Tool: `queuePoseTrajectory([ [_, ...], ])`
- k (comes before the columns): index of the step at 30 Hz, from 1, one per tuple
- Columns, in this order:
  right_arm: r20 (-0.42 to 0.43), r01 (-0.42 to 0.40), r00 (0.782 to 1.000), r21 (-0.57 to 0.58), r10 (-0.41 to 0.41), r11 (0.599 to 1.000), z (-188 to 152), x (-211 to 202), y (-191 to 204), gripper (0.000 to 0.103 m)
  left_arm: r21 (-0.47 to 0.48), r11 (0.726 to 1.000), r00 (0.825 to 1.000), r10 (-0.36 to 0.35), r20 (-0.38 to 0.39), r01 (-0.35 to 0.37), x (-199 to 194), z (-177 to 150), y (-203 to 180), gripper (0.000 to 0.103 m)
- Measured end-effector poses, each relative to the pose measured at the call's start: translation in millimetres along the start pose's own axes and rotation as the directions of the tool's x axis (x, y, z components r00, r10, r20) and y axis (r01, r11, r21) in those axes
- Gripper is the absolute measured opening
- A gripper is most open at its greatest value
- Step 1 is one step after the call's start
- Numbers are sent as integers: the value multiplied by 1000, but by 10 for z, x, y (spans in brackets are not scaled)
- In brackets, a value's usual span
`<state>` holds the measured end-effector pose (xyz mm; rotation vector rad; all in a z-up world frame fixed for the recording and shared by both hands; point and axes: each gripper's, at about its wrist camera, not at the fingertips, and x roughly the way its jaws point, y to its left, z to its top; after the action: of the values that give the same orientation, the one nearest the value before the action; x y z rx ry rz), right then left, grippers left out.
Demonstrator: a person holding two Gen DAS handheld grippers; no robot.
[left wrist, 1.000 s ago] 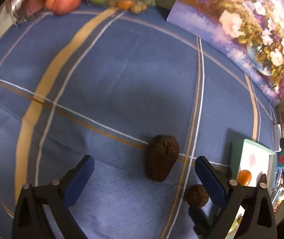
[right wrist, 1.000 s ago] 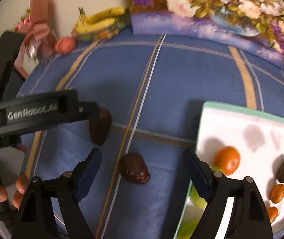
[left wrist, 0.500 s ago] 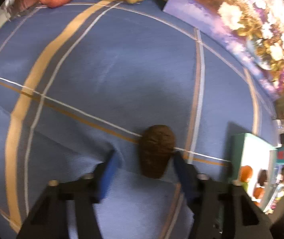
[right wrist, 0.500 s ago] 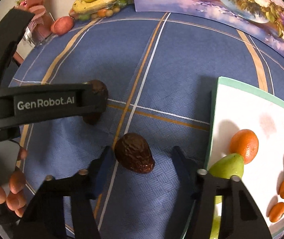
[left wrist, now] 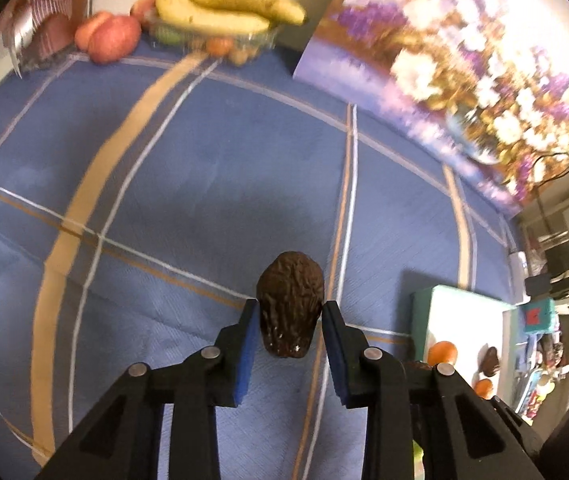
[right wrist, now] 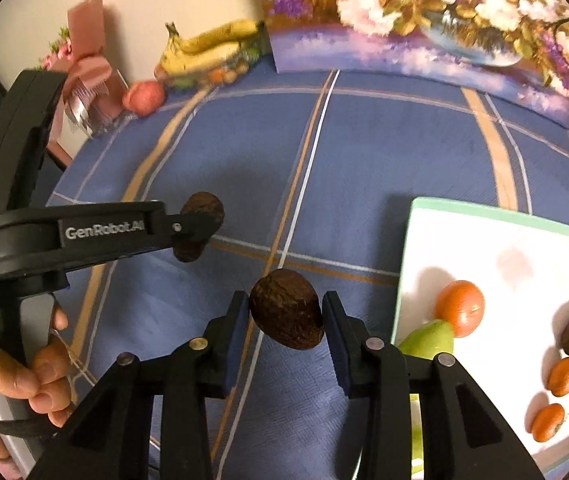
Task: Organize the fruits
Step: 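Carry the date with the left tool while the right tool carries its date over the tray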
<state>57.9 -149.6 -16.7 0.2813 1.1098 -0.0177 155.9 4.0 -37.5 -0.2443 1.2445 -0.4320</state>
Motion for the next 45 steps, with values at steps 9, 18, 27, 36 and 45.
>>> queuePoseTrajectory([
  [9, 58, 37, 998, 60, -40, 998, 46, -286, -149, 39, 5, 999, 995, -39, 87, 39, -383, -7, -75, 34],
  [18, 50, 110, 991, 184, -121, 977, 39, -374, -547, 39, 37, 998, 994, -51, 95, 47, -459, -58, -244, 34],
  [27, 45, 169, 980, 321, -193, 932, -58, -560, -1094, 39, 148, 988, 997, -61, 56, 52, -361, -198, -701, 34],
  [36, 57, 243, 955, 408, -290, 880, -132, -755, -1525, 39, 279, 955, 995, -102, 2, 97, -200, -391, -1259, 34],
  [45, 83, 260, 941, 441, -328, 859, -134, -822, -1673, 39, 355, 928, 993, -119, -6, 113, 34, -420, -1526, 34],
])
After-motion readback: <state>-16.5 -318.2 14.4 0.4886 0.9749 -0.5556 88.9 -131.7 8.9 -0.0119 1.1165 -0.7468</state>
